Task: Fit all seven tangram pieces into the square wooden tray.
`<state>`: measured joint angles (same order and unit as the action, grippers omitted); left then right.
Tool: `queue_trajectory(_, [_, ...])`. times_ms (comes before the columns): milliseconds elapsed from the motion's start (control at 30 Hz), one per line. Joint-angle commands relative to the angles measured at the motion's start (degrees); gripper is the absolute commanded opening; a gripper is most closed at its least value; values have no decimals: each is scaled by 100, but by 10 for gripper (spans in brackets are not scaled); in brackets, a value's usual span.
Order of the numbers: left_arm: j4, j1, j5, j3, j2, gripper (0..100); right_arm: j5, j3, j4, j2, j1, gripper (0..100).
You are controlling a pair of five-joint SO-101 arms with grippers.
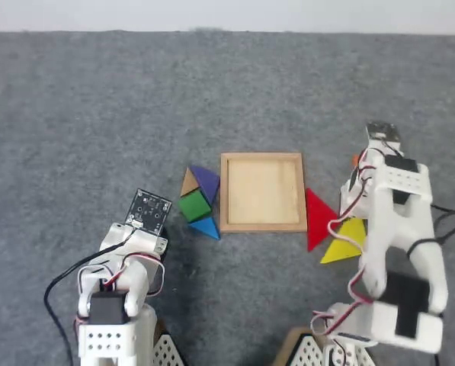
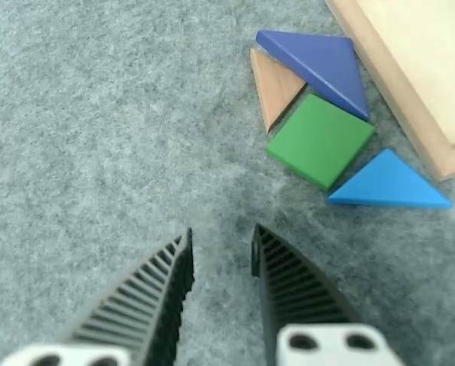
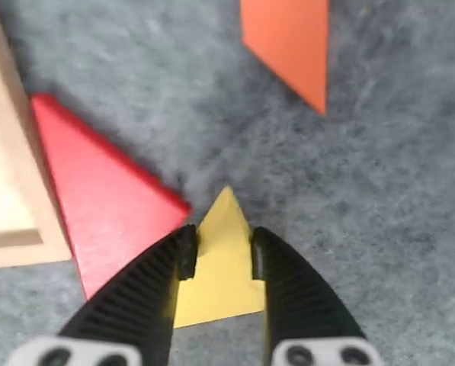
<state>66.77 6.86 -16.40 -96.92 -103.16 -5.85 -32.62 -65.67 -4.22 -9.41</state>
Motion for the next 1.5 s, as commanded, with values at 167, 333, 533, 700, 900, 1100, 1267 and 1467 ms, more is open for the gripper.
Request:
queue_trajectory(167, [-79,26,-26,48,-88,130,149,132,-13,-1270,391,47])
queue_trajectory(333, [-79,26,-26,48,-88,130,88,466,-620,-1490,400,50])
queue_trajectory(533, [-79,26,-26,48,-88,130,-369,-668,-646,-1490,1182,104])
queue_trajectory(700, [-79,26,-26,48,-88,130,-440,-1723,-13,-1209,1112,266])
queue_trajectory(900, [-79,26,-26,48,-88,130,-378,-1732,444,-347,954,353])
queue_trajectory(1100, [-79,26,-26,48,-88,130,-378,-914,303,523,233,352])
queue_trajectory(1267, [-79,26,-26,48,-88,130,-378,-273,330,901,-523,171])
queue_trajectory(1467, [-79,26,-26,48,-88,130,-378,-62,286,892,-602,48])
